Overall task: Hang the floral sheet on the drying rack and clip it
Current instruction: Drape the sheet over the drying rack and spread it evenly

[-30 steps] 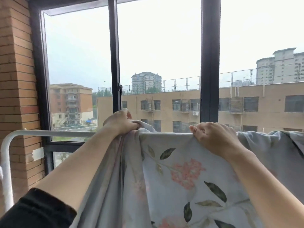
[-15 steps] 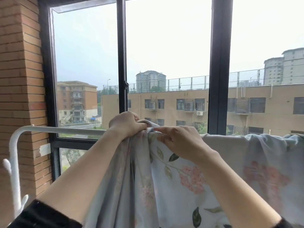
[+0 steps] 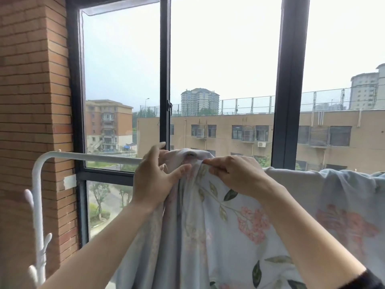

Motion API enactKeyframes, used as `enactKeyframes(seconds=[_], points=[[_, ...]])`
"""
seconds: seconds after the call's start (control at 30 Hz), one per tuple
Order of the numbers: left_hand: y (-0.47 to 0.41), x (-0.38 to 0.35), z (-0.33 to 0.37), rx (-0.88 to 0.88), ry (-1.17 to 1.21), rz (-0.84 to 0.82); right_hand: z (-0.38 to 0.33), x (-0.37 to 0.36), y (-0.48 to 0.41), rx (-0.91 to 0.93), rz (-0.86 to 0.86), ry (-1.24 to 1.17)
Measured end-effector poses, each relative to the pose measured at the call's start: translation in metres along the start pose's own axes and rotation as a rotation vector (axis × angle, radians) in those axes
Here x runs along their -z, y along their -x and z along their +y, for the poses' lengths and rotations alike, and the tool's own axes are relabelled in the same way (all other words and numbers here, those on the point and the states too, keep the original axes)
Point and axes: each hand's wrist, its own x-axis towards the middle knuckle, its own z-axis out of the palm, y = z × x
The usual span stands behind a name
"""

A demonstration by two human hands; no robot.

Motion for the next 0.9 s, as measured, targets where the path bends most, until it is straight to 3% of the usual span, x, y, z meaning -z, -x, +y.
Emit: enactKeyframes(seconds=[0.17, 0.33, 0.6, 0.77, 0.9], points=[[0.038, 0.012, -0.024, 0.163, 0.063, 0.055, -0.001, -0.001, -0.002, -0.002, 0.003, 0.002], [0.053, 0.012, -0.043, 0.401, 0.076, -0.115, -0.004, -0.001, -0.002, -0.013, 0.0, -0.005], [0.074, -0.012, -0.038, 0.493, 0.056, -0.319, 0.0, -0.001, 0.0, -0.017, 0.008, 0.004], [0.078, -0.01, -0.034, 0.595, 0.343, -0.322, -0.001, -0.001, 0.0, -0.016, 0.021, 0.001], [0.065, 0.012, -0.027, 0.616, 0.423, -0.302, -0.001, 0.0, 0.001, -0.01, 0.032, 0.007]])
